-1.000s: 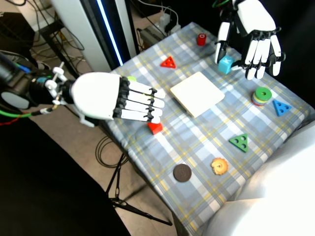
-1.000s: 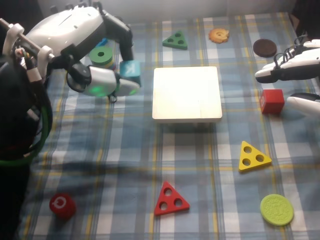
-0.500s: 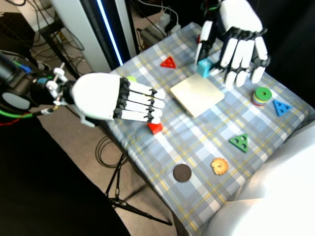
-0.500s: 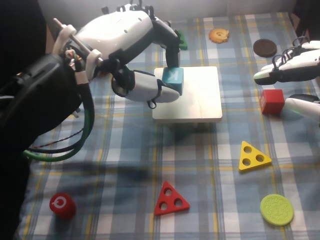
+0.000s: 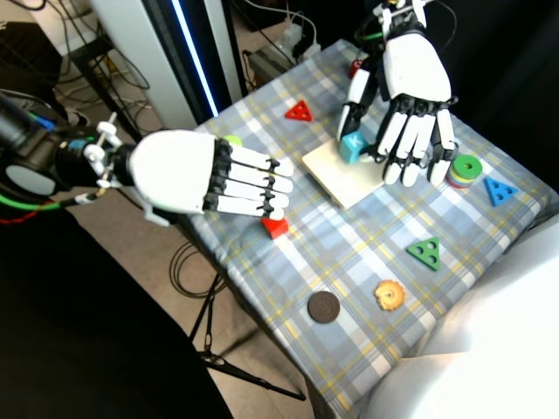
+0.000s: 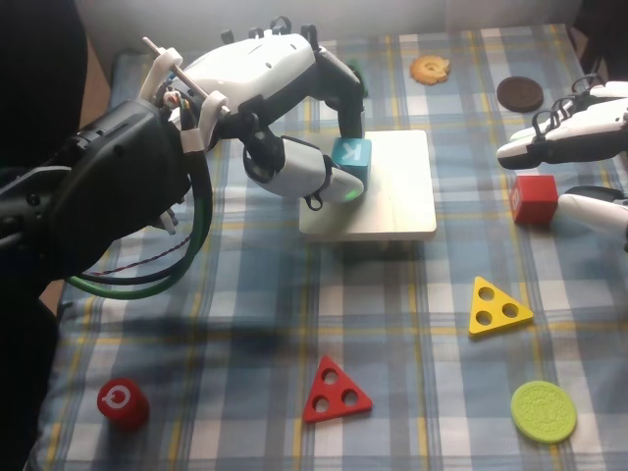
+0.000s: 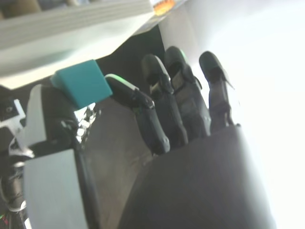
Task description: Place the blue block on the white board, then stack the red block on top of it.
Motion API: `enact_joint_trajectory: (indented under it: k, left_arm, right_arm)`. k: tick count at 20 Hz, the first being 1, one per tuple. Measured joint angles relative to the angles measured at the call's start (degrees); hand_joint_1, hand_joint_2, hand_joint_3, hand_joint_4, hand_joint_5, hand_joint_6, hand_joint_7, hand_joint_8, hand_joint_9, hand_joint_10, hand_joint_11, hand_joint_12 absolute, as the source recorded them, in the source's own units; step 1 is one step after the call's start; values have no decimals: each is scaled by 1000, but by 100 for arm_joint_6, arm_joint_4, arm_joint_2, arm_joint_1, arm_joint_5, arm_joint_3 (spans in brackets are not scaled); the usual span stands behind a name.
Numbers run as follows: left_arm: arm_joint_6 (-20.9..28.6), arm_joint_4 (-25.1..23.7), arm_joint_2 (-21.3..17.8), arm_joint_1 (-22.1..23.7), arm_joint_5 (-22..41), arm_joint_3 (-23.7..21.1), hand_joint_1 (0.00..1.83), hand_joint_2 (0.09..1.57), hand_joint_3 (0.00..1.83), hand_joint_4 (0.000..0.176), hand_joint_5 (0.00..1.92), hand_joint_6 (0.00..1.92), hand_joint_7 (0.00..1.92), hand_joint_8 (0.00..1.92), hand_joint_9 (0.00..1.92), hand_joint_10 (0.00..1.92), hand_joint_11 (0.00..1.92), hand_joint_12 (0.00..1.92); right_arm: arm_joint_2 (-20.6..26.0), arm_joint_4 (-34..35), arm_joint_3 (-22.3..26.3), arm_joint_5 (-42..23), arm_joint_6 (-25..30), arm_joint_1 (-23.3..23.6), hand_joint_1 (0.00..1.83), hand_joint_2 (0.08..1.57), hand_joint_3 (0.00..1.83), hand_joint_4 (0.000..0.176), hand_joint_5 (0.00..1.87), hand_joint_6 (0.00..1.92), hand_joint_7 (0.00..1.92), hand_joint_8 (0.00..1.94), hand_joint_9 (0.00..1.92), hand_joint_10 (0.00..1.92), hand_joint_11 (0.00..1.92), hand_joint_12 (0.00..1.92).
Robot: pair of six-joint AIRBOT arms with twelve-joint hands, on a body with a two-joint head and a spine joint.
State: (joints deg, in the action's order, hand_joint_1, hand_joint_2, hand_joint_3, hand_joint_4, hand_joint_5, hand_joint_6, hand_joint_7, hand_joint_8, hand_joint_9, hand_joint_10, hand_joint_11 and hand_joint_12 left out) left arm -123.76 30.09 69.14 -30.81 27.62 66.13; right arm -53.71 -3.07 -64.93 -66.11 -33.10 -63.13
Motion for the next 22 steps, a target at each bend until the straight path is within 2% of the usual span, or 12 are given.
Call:
enact_joint_trajectory:
  k: [1, 2, 3, 4, 5, 9, 15, 16, 17, 18, 19, 22]
  left_arm:
    - [0, -4, 2, 4, -2, 0, 1036, 1148, 1, 67, 910, 1085, 652, 0, 498, 0, 0, 530]
    - [0, -11, 4, 4, -2, 0, 1020, 1152, 1, 100, 899, 1100, 636, 2, 491, 0, 0, 515]
    - [0, -11, 4, 4, -11, 0, 1020, 1152, 1, 100, 899, 1100, 636, 2, 491, 0, 0, 515]
    - [0, -7, 4, 4, -22, -2, 987, 1159, 1, 159, 875, 1134, 614, 2, 489, 1, 0, 509]
    - [2, -7, 4, 4, -22, -2, 977, 1162, 1, 173, 868, 1144, 610, 1, 487, 0, 0, 501]
    - [0, -7, 13, -2, -24, -37, 974, 1162, 0, 176, 867, 1146, 619, 4, 501, 5, 0, 499]
    - [0, -31, 39, -13, -37, -55, 981, 1152, 0, 176, 883, 1120, 616, 0, 505, 2, 0, 521]
    - [0, -31, 39, -13, -37, -55, 990, 1087, 0, 100, 759, 426, 604, 3, 496, 4, 0, 510]
    - [0, -31, 35, -15, -37, -57, 993, 1070, 0, 87, 779, 136, 598, 1, 493, 2, 0, 500]
    - [0, -31, 33, -15, -37, -57, 983, 1070, 0, 86, 778, 39, 585, 0, 488, 0, 0, 490]
    - [0, -26, 24, -15, -37, -57, 986, 1065, 0, 93, 751, 8, 571, 0, 485, 0, 0, 492]
    - [2, -2, -9, -22, -35, -85, 999, 1053, 0, 92, 714, 0, 562, 0, 487, 0, 0, 519]
  right_arm:
    - [0, 0, 0, -7, -2, 0, 698, 1409, 1, 0, 656, 1, 700, 1, 673, 0, 383, 650]
    - [0, -2, 0, -9, -2, 0, 699, 1408, 0, 0, 655, 0, 699, 0, 672, 0, 382, 651]
    - [0, 0, 0, -4, -2, 0, 699, 1408, 0, 0, 655, 0, 699, 0, 672, 0, 382, 651]
    - [0, 0, 0, -2, -2, 0, 702, 1409, 1, 0, 656, 1, 701, 1, 676, 2, 384, 653]
    - [0, 0, 0, -4, -2, 0, 699, 1409, 1, 0, 653, 0, 699, 0, 674, 1, 382, 651]
    - [0, 2, 0, -4, -2, 0, 667, 1414, 2, 0, 653, 1, 694, 0, 674, 1, 388, 661]
    - [0, 2, 0, -2, -2, 0, 729, 1407, 0, 0, 656, 1, 700, 2, 666, 1, 361, 662]
    - [0, 2, 0, -4, -2, 0, 729, 1405, 0, 0, 658, 2, 703, 3, 671, 3, 366, 663]
    - [0, 2, 0, -4, -2, 0, 730, 1406, 0, 0, 657, 1, 704, 3, 674, 4, 373, 665]
    - [0, 0, 0, -2, -2, 0, 728, 1404, 0, 0, 655, 0, 701, 2, 673, 4, 374, 665]
    - [0, 2, 0, -2, 0, 0, 726, 1402, 0, 0, 653, 0, 699, 1, 670, 2, 371, 665]
    - [0, 2, 0, 0, -2, 0, 745, 1401, 0, 0, 654, 1, 702, 2, 674, 3, 373, 667]
